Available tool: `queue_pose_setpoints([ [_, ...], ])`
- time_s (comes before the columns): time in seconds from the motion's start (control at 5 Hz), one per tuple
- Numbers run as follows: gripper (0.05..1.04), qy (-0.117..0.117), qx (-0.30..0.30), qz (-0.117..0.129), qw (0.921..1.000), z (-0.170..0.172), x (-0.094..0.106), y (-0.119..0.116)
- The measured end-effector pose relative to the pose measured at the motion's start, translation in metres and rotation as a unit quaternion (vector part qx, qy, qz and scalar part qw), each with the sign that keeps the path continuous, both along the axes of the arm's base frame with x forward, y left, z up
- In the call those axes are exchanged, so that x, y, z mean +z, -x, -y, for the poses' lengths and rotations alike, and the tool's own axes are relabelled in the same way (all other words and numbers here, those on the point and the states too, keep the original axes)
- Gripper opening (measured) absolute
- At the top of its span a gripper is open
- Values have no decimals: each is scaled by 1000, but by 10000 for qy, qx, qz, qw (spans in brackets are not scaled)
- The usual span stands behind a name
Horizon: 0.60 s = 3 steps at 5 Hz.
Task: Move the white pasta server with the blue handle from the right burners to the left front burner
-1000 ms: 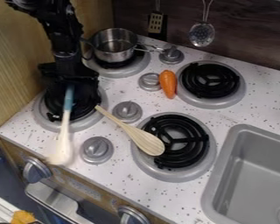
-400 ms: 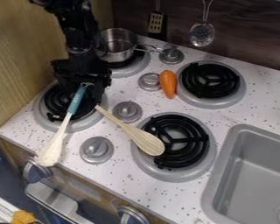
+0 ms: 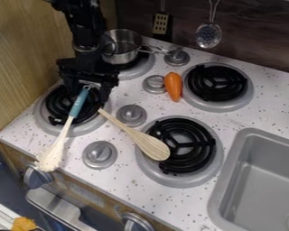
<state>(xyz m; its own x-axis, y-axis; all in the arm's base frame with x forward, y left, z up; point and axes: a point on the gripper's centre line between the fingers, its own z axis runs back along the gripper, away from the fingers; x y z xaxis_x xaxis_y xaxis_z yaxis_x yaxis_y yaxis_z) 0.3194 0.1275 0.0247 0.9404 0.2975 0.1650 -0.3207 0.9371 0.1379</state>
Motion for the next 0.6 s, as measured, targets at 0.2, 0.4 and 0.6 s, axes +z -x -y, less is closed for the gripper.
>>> queue_pose_setpoints([
  [0.2, 996, -24, 3, 49, 10000, 1, 0, -2],
  [0.4, 996, -170, 38, -82, 9998, 3, 2, -1],
  [0.6, 996, -504, 10, -263, 9984, 8, 9, -4],
])
